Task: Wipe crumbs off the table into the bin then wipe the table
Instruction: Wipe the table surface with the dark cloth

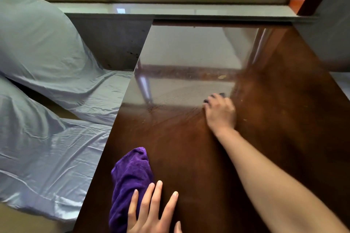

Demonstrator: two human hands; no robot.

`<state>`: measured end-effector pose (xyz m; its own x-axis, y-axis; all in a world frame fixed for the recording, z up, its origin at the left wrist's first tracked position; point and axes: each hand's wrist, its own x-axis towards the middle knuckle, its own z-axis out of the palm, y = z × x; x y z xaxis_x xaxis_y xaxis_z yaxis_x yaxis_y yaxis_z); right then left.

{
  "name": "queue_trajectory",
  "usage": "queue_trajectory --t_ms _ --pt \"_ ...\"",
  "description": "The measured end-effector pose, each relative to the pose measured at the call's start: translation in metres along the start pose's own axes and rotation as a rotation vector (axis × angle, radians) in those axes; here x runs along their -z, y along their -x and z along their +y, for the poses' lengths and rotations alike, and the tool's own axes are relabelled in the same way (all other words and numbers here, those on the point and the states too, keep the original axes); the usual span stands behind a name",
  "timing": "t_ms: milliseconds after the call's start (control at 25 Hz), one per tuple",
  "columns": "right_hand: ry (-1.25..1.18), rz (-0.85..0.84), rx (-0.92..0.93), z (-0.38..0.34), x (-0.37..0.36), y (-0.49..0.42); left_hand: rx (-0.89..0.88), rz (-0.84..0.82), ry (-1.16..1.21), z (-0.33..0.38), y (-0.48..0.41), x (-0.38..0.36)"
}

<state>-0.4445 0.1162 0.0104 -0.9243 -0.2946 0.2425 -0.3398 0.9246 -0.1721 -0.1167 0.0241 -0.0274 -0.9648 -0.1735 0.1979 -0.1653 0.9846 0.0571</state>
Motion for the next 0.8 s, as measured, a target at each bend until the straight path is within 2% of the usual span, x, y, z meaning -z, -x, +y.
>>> queue_trajectory --t_ms 120,200,280,440,520,560,640,720,800 --pt "-0.140 -0.092 0.409 -0.061 0.000 0.048 0.026 -0.005 0.038 0.001 -0.002 0.001" --pt "-0.199 -0.123 0.581 -0.050 0.004 0.077 0.026 0.003 0.056 0.002 -0.002 0.003" --pt "-0.198 -0.111 0.546 0.001 0.016 0.084 0.016 0.013 0.068 0.001 0.000 0.003" --pt "-0.055 -0.029 0.010 0.143 0.055 0.111 0.003 0.014 0.090 0.001 0.000 0.007" --pt "-0.023 -0.007 -0.187 0.171 0.073 0.143 -0.004 -0.034 0.071 0.002 0.001 0.009" --pt "-0.026 -0.002 -0.233 0.163 0.077 0.158 0.002 -0.051 0.064 0.002 0.001 0.011" --pt "-0.046 0.004 -0.221 0.117 0.079 0.192 0.012 -0.085 0.039 0.002 0.002 0.013" --pt "-0.066 -0.002 0.026 0.055 0.072 0.235 0.015 -0.120 0.025 0.004 0.002 0.018" --pt "-0.138 -0.093 0.285 0.003 0.065 0.288 0.022 -0.132 0.022 0.005 0.001 0.020"
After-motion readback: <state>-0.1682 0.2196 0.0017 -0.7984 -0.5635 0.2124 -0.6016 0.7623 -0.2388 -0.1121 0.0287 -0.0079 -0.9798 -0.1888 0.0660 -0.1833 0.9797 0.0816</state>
